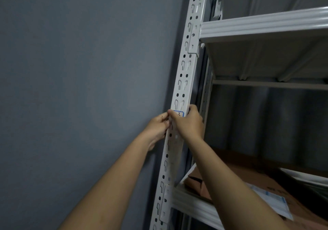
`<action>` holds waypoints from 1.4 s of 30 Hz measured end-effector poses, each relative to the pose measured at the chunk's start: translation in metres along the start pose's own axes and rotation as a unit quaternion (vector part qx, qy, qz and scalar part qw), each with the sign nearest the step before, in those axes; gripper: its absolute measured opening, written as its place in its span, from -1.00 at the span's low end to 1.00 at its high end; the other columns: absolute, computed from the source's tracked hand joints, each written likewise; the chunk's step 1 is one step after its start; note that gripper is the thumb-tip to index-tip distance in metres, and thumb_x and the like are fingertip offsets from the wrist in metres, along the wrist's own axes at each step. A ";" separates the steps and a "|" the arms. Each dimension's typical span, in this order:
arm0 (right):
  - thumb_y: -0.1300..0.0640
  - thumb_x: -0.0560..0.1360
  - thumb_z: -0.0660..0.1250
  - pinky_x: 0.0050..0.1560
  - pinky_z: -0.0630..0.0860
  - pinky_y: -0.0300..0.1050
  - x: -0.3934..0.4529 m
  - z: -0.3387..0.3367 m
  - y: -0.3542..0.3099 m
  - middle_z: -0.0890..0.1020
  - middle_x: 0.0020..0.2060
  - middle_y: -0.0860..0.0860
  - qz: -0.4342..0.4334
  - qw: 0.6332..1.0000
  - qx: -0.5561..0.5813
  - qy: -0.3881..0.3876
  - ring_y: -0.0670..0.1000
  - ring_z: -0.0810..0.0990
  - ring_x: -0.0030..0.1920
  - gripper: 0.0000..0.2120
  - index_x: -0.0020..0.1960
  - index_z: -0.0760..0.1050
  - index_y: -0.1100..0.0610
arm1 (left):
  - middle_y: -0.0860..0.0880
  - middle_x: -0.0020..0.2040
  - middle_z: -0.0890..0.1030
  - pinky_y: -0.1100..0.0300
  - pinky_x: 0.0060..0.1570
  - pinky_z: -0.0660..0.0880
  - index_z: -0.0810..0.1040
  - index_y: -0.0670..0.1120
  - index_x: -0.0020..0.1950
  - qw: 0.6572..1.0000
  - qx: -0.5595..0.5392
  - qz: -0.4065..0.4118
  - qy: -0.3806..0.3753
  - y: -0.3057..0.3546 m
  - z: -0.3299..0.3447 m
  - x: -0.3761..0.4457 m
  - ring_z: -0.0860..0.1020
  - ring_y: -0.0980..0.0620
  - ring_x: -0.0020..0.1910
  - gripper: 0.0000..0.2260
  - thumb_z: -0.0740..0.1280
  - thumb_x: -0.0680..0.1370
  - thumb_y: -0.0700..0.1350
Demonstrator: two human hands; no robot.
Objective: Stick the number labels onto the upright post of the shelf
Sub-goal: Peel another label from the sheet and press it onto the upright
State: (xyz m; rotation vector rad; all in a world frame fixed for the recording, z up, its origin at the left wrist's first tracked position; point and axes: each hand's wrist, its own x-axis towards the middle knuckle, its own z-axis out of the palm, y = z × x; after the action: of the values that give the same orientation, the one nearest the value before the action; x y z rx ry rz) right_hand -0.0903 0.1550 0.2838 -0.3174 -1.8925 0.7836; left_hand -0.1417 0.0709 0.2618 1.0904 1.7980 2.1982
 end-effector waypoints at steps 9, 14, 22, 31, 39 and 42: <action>0.09 0.40 0.50 0.12 0.54 0.03 0.005 -0.010 0.006 0.59 0.18 0.06 -0.065 0.995 0.007 -0.081 0.10 0.58 0.15 -0.49 0.26 0.38 0.16 | -0.09 0.32 0.51 0.20 0.30 0.35 0.39 -0.12 0.41 0.998 0.012 0.060 0.001 -0.011 0.000 0.004 0.45 0.00 0.32 -0.65 0.06 0.65 -0.30; 0.05 0.50 0.40 0.14 0.57 0.06 0.010 -0.023 0.012 0.64 0.12 0.03 -0.046 0.984 0.097 -0.140 0.01 0.63 0.08 -0.63 0.26 0.48 0.15 | -0.09 0.20 0.59 0.41 -0.19 0.51 0.43 -0.07 0.36 0.998 0.011 0.055 0.017 -0.009 0.001 0.000 0.59 0.06 0.07 -0.67 0.08 0.64 -0.28; 0.16 0.55 0.32 0.10 0.59 0.20 0.022 -0.030 0.021 0.69 0.05 0.05 -0.065 0.971 0.115 -0.200 0.06 0.67 0.03 -0.77 0.20 0.54 0.12 | -0.03 0.11 0.58 0.43 -0.27 0.50 0.42 -0.05 0.36 0.998 0.024 0.056 0.032 -0.008 0.004 -0.002 0.56 0.13 -0.04 -0.65 0.07 0.64 -0.29; 0.15 0.48 0.34 0.12 0.59 0.09 0.017 -0.031 0.020 0.64 0.15 -0.01 -0.087 0.976 0.040 -0.195 -0.01 0.62 0.09 -0.62 0.30 0.47 0.09 | 0.02 0.13 0.58 0.33 0.03 0.50 0.43 -0.03 0.37 0.995 0.048 0.072 0.042 -0.008 0.006 -0.006 0.56 0.12 0.06 -0.64 0.08 0.64 -0.29; -0.11 0.42 0.45 0.07 0.56 0.06 0.011 -0.010 0.011 0.64 0.11 0.06 -0.073 0.995 -0.038 -0.056 0.11 0.61 0.09 -0.55 0.17 0.50 0.14 | 0.02 0.19 0.57 0.18 0.25 0.43 0.44 -0.02 0.37 0.993 0.065 0.087 0.054 -0.015 0.003 -0.001 0.54 0.11 0.15 -0.66 0.11 0.64 -0.26; 0.00 0.45 0.45 0.12 0.56 0.08 0.021 -0.023 0.015 0.66 0.10 0.05 -0.101 0.986 -0.033 -0.126 0.07 0.62 0.10 -0.61 0.20 0.53 0.15 | 0.06 0.11 0.61 0.31 0.01 0.50 0.46 0.05 0.34 0.993 0.058 0.087 0.046 -0.015 0.002 0.000 0.58 0.20 0.00 -0.65 0.10 0.64 -0.26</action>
State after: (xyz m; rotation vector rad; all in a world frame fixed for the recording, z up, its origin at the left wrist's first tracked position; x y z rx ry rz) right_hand -0.0809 0.1863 0.2951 -0.0659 -2.1527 0.6483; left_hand -0.1457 0.0770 0.2482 1.2310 1.9605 2.3017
